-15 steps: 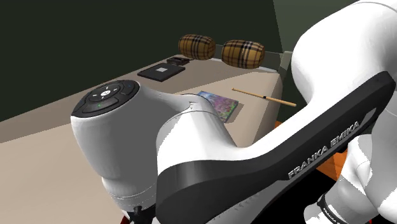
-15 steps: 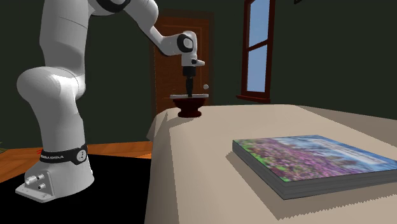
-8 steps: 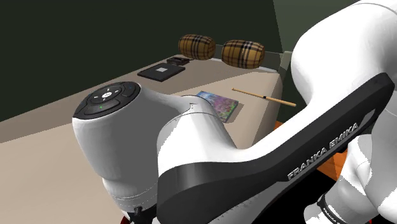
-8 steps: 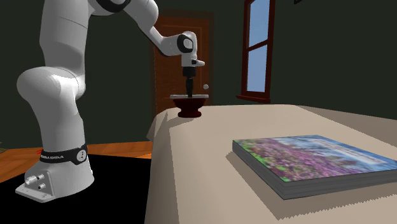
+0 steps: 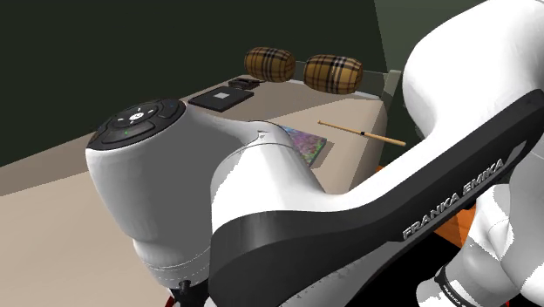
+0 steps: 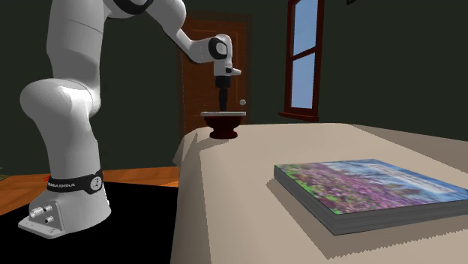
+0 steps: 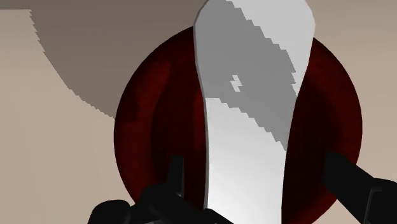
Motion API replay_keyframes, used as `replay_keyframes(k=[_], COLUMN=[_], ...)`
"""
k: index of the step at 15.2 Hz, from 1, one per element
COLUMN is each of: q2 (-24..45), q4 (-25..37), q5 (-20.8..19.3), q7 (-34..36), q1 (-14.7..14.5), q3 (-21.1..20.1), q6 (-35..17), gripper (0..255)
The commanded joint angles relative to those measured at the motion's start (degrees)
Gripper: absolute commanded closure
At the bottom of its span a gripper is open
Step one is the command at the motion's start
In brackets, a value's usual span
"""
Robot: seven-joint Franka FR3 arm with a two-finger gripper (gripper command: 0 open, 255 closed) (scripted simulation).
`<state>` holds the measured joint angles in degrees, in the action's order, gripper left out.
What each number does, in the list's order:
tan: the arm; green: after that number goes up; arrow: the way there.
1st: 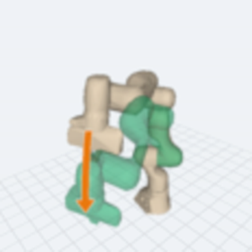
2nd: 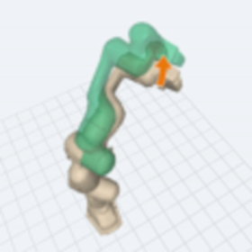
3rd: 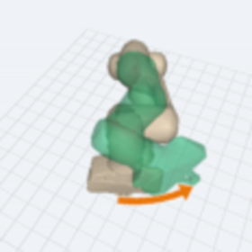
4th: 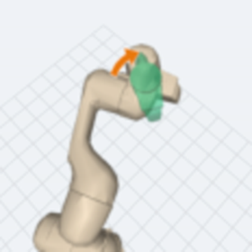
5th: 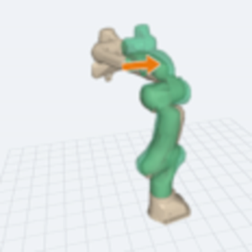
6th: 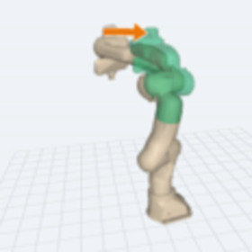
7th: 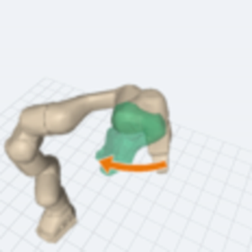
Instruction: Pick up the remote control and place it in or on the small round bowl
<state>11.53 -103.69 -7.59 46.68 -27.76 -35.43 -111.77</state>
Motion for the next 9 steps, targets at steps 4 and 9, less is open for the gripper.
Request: replay_keyframes(k=[4,9], q2=[-1.3,-1.3], q4=[3.7,3.7], q5=[1.0,1.0], q7=[-0.9,-0.9], q1=[0.3,0.3], q3=[-0.2,-0.2], q6=[4.8,4.8], gripper=[0,0])
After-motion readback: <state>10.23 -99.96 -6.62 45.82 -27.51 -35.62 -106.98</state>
